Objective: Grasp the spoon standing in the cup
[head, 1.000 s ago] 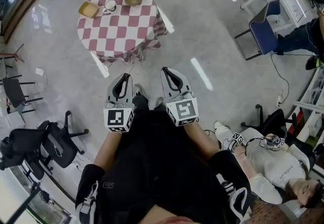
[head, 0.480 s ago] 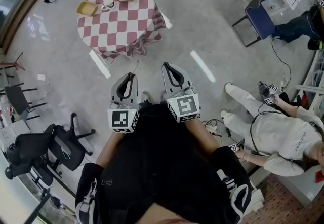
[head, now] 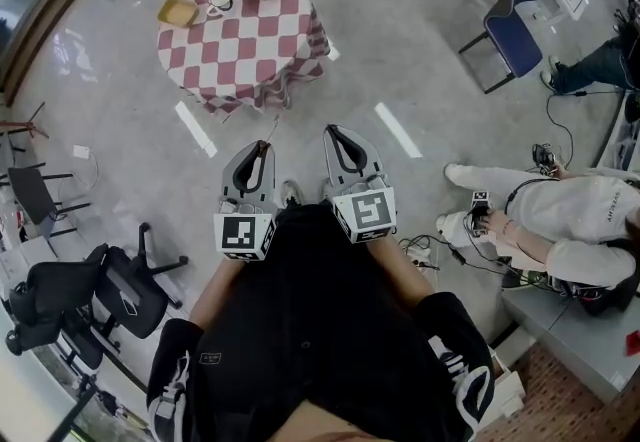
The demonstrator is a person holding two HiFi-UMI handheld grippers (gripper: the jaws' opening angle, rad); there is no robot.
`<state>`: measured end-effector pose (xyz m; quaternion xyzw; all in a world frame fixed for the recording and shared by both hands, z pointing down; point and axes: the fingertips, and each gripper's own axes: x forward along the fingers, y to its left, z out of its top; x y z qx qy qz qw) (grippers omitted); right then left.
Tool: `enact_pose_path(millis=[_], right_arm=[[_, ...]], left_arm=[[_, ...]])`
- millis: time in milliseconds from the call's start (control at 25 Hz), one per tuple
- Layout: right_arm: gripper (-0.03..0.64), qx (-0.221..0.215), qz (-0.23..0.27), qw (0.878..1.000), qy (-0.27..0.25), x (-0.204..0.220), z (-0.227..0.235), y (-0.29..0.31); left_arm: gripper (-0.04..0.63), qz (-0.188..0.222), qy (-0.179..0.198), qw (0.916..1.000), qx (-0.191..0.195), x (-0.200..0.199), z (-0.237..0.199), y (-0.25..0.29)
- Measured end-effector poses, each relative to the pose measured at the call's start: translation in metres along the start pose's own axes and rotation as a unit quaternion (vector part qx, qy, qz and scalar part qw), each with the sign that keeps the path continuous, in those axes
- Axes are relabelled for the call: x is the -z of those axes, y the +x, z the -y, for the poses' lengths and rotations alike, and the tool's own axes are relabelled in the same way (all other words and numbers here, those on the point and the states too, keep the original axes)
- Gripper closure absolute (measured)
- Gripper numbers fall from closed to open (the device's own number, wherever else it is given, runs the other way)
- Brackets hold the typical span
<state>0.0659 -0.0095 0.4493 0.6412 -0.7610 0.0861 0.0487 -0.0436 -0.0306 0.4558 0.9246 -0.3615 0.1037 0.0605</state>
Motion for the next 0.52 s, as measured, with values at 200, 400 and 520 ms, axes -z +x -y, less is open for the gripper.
enact_pose_path(millis=[200, 400, 520], right_arm=[[0.591, -0.002, 0.000, 1.000, -0.001, 0.001, -0.006, 0.000], [0.591, -0.003, 0.000, 1.000, -0.006, 0.001, -0.012, 0.002], [0.591, -0.004, 0.001, 1.000, -0.008, 0.000, -0.015, 0.001]], left_arm=[[0.546, 0.003, -0.001, 1.0000, -0.002, 0.001, -0.004, -0.005], [0.545, 0.006, -0.008, 0.9999, -0.004, 0.002, -0.008, -0.008], [0.545, 0.006, -0.011, 0.9999, -0.003, 0.004, -0.009, -0.010]])
